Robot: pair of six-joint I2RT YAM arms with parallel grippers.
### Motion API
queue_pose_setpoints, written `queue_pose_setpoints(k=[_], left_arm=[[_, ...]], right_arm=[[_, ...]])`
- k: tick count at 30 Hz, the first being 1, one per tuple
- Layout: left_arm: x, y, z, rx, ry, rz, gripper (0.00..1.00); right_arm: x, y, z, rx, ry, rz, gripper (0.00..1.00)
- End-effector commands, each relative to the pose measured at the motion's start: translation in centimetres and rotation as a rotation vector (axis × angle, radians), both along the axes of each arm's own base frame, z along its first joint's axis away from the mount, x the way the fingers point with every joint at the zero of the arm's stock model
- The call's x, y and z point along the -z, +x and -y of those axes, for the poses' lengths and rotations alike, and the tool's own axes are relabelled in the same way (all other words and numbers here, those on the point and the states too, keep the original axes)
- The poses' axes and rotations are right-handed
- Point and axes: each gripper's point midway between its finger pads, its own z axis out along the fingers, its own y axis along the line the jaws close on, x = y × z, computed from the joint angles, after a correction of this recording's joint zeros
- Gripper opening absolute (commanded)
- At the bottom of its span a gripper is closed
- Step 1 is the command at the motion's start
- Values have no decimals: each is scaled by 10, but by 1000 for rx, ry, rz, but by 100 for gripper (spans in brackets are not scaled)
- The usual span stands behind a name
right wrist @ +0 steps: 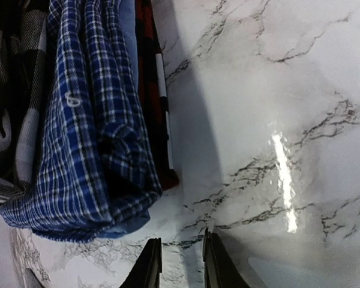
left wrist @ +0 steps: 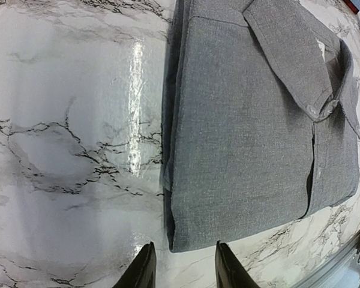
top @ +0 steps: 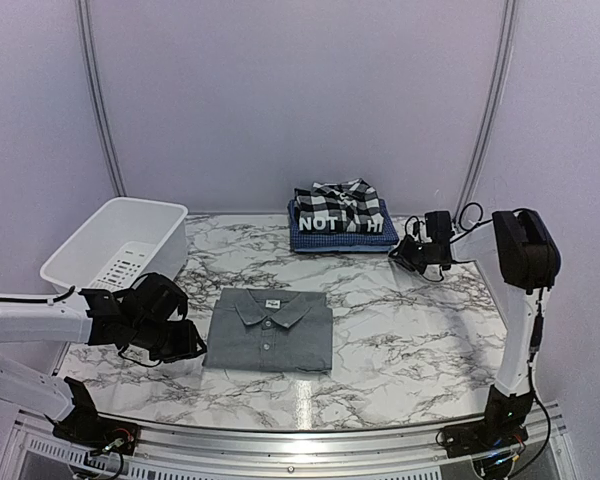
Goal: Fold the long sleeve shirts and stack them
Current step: Move the square-folded shirt to the center of the board.
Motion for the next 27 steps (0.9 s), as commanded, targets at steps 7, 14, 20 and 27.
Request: queue_pose_setpoints(k=[7, 14, 20, 27], left_arm=[[2, -3, -10, -27, 15, -6, 36], [0, 1, -7, -22, 22, 1, 36], [0, 4, -6, -18, 31, 8, 36], [9, 2, -18, -50, 68, 12, 39]], right_arm=[[17, 27, -13, 28, 112, -20, 22], [24, 32, -15, 67, 185, -22, 28], [29, 38, -14, 99, 199, -30, 24], [27, 38, -15, 104, 204, -28, 0]])
